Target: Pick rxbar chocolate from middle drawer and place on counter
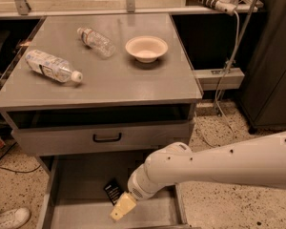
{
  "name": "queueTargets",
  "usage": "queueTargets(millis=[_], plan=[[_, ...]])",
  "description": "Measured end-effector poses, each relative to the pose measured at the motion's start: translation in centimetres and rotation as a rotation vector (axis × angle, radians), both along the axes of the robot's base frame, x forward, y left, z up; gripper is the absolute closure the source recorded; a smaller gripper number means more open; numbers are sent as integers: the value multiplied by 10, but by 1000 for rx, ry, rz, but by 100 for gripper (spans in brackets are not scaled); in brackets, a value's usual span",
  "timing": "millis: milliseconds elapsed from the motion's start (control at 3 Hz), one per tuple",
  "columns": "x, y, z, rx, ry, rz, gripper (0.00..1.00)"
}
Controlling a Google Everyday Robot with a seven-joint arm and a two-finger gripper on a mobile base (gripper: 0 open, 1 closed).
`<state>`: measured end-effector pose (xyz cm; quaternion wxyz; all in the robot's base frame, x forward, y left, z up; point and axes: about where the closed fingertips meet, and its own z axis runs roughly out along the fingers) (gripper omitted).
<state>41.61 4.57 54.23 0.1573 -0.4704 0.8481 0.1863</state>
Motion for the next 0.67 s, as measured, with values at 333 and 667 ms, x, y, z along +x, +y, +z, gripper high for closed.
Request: queueTargets(millis=[333,667], plan=[[0,0,0,0,0,0,0],[5,5,-16,16,18,-23,0]])
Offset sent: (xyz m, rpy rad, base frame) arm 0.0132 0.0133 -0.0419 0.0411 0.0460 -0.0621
